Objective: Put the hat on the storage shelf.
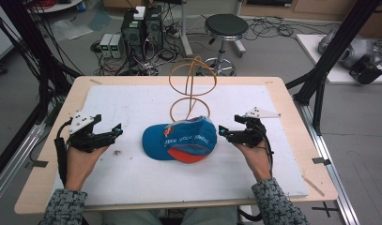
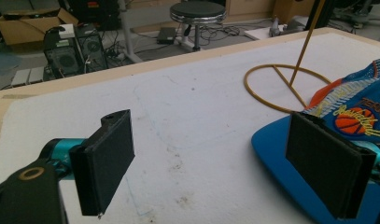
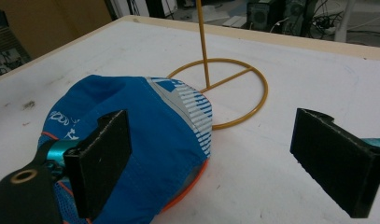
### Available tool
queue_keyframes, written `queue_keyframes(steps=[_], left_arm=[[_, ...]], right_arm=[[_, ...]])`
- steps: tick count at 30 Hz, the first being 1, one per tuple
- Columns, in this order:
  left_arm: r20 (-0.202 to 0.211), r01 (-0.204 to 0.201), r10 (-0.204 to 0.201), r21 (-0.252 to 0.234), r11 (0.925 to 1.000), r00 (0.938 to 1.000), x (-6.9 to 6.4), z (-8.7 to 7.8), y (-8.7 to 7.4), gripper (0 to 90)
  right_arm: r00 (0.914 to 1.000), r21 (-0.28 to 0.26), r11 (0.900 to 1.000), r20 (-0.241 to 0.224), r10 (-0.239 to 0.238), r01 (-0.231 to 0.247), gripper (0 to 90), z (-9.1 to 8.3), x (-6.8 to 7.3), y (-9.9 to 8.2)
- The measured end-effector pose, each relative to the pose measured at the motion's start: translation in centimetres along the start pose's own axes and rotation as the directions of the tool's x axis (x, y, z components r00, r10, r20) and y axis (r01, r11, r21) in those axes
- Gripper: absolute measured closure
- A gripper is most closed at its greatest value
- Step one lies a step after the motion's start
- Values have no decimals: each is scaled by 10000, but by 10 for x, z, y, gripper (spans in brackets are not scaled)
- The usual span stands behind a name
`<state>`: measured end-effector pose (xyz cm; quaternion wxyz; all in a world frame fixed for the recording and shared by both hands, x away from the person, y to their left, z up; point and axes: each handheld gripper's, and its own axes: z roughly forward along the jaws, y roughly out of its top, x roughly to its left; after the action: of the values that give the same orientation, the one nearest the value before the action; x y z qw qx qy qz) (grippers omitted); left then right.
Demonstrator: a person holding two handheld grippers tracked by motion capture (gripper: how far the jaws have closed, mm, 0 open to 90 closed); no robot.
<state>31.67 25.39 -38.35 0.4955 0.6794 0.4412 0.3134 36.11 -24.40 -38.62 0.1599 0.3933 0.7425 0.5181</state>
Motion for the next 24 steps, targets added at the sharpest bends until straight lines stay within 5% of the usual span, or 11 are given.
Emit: queue_keyframes(steps=[24], left_arm=[[35, -104, 104, -21, 9999, 9999, 1, -10, -6, 165]], right_arm=[[9932, -186, 9986, -1039, -519, 502, 138, 34, 24, 7]])
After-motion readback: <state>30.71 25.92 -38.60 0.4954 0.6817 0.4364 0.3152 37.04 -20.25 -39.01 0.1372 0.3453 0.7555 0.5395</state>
